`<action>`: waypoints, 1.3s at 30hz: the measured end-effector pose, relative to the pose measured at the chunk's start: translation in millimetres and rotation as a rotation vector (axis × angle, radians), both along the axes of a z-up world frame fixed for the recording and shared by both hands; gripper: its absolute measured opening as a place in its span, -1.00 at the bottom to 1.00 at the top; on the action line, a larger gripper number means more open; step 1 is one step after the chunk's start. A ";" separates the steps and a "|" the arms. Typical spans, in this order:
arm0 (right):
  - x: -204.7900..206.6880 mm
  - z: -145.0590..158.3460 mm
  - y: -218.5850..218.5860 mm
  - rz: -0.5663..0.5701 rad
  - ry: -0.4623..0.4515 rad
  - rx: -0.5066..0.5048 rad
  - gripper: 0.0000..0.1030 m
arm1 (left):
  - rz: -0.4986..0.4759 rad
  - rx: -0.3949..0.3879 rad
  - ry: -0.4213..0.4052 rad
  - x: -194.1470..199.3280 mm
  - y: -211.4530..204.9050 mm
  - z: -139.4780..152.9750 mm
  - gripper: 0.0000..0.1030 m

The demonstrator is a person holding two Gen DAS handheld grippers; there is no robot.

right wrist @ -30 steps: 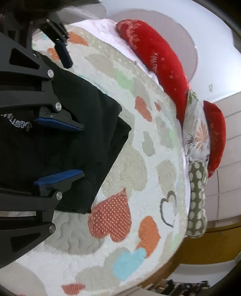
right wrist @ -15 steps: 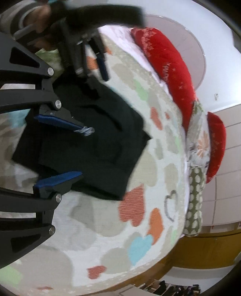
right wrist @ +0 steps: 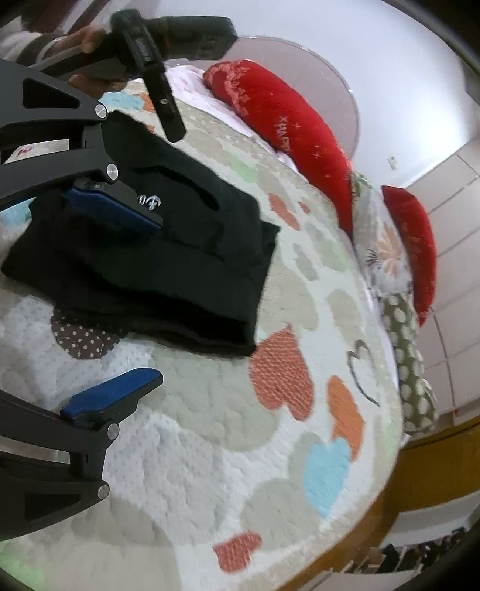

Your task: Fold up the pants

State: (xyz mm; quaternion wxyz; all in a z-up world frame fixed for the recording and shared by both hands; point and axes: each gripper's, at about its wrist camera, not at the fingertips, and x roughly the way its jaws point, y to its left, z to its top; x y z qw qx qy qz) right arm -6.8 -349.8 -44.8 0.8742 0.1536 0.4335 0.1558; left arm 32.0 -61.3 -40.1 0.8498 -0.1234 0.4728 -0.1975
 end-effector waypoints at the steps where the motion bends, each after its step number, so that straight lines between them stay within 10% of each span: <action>1: 3.1 -4.1 2.6 0.015 0.000 0.005 0.43 | -0.004 -0.005 0.011 2.8 -0.8 -3.1 0.65; 30: 27.1 -19.8 14.5 0.042 -0.043 0.064 0.52 | -0.019 -0.005 0.014 17.1 -19.9 -23.5 0.72; 33: 27.2 -18.4 16.2 0.041 -0.049 0.062 0.16 | -0.027 -0.004 0.004 17.9 -21.4 -23.4 0.72; 39: 26.8 7.2 26.8 0.075 -0.098 0.071 -0.30 | -0.065 -0.038 -0.035 17.6 -22.8 -9.8 -0.33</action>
